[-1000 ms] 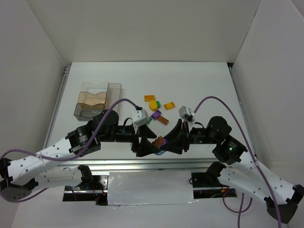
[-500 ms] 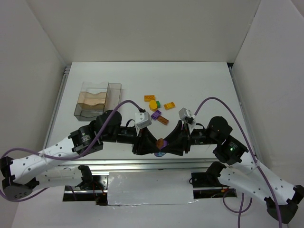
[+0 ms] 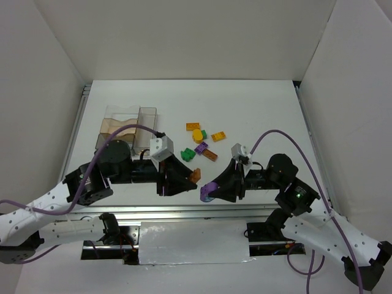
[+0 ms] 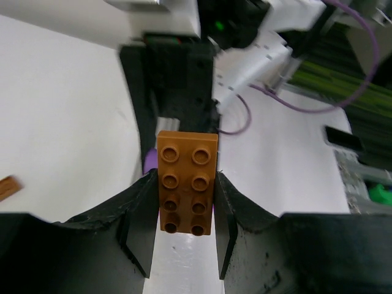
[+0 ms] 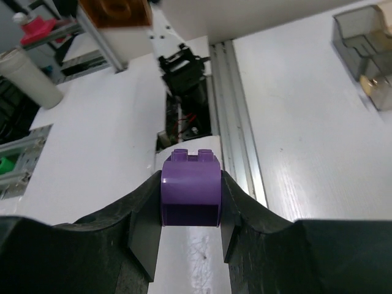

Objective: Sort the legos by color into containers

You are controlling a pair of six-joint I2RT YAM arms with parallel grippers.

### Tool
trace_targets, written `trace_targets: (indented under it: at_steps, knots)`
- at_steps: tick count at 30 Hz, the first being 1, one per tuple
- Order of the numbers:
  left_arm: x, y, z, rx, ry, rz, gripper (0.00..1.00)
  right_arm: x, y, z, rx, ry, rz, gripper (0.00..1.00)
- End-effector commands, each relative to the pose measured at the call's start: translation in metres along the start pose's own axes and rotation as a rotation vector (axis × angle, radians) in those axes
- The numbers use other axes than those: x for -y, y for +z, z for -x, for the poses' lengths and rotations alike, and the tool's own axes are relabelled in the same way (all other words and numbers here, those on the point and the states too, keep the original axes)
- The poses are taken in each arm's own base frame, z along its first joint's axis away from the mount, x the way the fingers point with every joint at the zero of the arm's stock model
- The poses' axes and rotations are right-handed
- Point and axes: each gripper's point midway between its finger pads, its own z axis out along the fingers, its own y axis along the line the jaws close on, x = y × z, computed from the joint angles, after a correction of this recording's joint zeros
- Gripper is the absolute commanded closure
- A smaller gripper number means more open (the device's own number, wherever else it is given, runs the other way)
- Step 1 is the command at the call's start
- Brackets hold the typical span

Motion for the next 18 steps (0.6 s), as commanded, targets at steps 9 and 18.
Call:
trace_targets:
  at_steps: [9,18]
  knots:
    - [-0.139,-0.109,0.057,0.126,-0.168,1.057,1.00,0.099,-0.002,0.009,0.129,0.164,-0.509,1.00]
    - [-0.268,-0.248,0.000,0.133,-0.528,1.685,1.00,0.147,0.018,0.016,0.141,0.331,-0.672,1.00]
